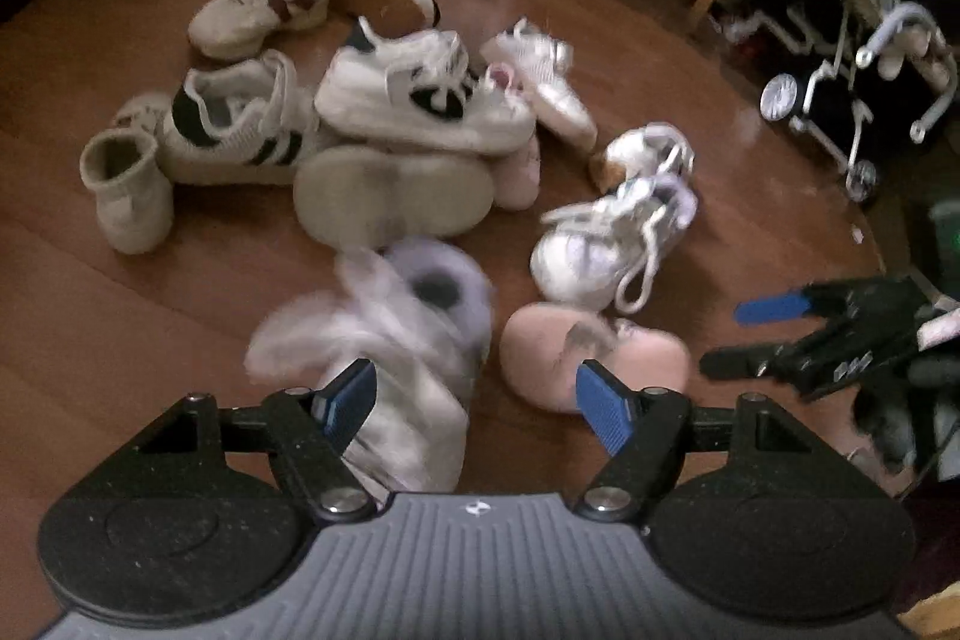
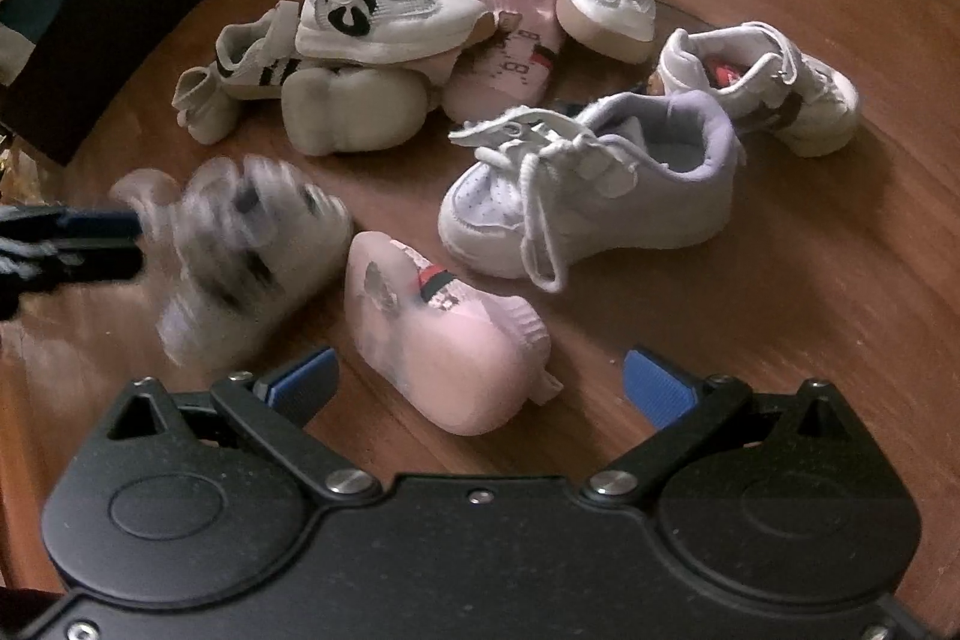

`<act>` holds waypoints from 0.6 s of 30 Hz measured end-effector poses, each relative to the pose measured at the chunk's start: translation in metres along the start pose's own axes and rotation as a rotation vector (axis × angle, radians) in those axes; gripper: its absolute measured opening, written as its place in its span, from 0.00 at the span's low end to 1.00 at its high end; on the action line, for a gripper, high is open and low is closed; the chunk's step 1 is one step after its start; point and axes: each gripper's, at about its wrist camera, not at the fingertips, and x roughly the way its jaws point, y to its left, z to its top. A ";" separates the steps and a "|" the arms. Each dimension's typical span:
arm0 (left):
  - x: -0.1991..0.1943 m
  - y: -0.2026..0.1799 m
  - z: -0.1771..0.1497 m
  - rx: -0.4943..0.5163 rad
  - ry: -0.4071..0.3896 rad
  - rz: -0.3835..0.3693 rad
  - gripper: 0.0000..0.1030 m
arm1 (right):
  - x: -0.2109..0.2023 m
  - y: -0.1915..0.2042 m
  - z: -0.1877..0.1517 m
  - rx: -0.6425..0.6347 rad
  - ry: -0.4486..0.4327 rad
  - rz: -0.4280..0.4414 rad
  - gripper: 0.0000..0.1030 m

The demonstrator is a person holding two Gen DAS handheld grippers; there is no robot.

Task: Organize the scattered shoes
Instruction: 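Close the left tool on the white sneaker's collar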

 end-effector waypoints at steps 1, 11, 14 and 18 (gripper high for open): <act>-0.005 0.000 0.004 0.000 -0.016 0.007 0.72 | 0.000 -0.001 0.000 0.003 0.000 -0.001 1.00; 0.040 0.012 0.022 0.035 0.078 0.115 0.72 | 0.004 -0.006 -0.001 0.014 0.005 -0.009 1.00; 0.055 0.016 0.024 0.028 0.106 0.112 0.72 | 0.005 -0.007 -0.001 0.011 0.006 -0.015 1.00; 0.059 0.015 0.036 0.013 0.103 0.069 0.67 | 0.007 -0.009 -0.001 0.017 0.006 -0.017 1.00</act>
